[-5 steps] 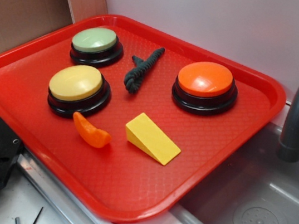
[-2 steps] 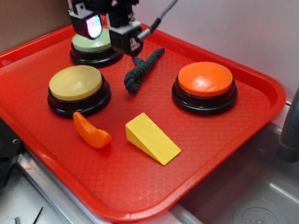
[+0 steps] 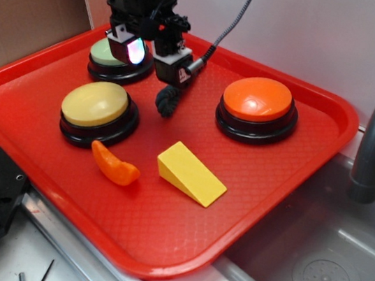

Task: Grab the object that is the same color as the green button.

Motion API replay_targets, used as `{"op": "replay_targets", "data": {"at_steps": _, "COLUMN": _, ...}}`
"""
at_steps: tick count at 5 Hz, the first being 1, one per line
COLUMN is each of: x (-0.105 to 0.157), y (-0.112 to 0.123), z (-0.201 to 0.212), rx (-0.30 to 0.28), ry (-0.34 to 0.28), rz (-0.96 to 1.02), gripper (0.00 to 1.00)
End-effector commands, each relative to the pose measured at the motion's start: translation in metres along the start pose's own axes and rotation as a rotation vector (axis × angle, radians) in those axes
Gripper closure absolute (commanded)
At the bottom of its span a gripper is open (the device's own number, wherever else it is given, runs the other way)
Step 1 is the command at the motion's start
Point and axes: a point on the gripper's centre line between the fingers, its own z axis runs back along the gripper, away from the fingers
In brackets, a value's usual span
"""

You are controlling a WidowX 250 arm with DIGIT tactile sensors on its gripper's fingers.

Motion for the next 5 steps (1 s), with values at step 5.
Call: {"op": "replay_targets", "data": {"at_steps": 5, "x": 0.013, "y": -0.013, "z": -0.003, "rx": -0.066, "ry": -0.095, "rz": -0.082, "gripper": 0.00}}
